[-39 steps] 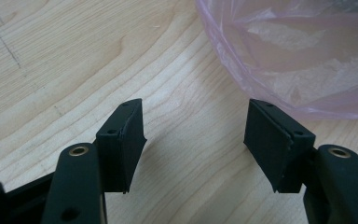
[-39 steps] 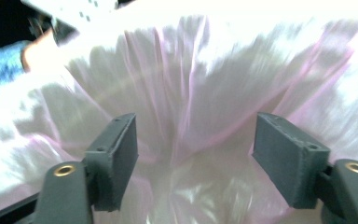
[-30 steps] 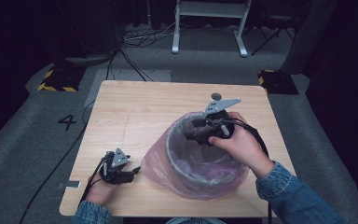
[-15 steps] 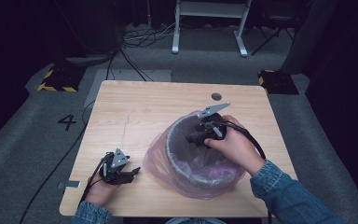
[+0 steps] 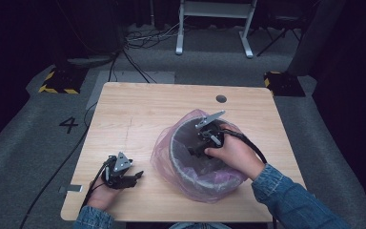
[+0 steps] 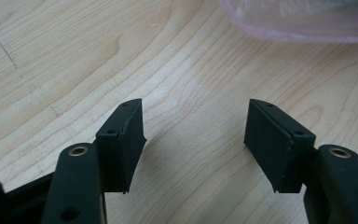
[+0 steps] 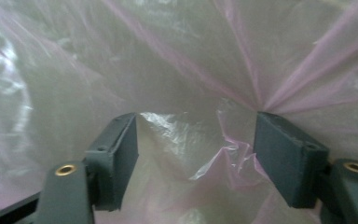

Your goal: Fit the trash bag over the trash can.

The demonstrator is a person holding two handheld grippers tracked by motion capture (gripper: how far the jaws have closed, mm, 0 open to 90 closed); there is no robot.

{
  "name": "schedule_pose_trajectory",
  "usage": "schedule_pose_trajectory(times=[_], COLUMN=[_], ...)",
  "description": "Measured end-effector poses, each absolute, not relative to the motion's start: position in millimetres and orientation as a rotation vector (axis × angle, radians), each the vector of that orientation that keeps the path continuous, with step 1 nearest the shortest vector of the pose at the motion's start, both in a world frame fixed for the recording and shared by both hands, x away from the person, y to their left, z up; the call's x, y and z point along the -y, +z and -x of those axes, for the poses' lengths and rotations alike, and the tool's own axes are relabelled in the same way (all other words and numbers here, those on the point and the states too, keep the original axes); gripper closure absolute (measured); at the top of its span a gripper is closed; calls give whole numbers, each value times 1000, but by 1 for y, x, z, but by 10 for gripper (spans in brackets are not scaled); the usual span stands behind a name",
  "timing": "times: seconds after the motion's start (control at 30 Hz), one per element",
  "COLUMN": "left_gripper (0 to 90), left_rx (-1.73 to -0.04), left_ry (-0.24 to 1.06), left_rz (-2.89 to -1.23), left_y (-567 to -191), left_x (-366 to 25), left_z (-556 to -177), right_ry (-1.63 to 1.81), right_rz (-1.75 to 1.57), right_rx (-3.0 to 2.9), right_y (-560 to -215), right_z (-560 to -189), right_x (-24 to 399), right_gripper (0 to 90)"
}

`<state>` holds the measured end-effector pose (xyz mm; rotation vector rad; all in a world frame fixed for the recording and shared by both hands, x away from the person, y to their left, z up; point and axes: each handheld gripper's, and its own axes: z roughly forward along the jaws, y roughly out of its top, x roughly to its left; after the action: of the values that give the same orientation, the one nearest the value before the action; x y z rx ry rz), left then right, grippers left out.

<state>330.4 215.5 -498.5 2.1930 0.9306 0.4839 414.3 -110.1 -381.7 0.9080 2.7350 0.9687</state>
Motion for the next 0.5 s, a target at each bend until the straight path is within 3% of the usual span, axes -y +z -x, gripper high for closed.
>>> schedule_pose_trajectory(times=[0.5], left_gripper=[372], left_rx=[-940], left_ry=[481], left_rz=[-2190], left_y=[-500], left_x=[-215], left_z=[-332], right_ry=[1405], right_rz=[-818], right_rx=[-2590], right_y=[-310], right_z=[-401], right_x=[123], right_gripper=[281])
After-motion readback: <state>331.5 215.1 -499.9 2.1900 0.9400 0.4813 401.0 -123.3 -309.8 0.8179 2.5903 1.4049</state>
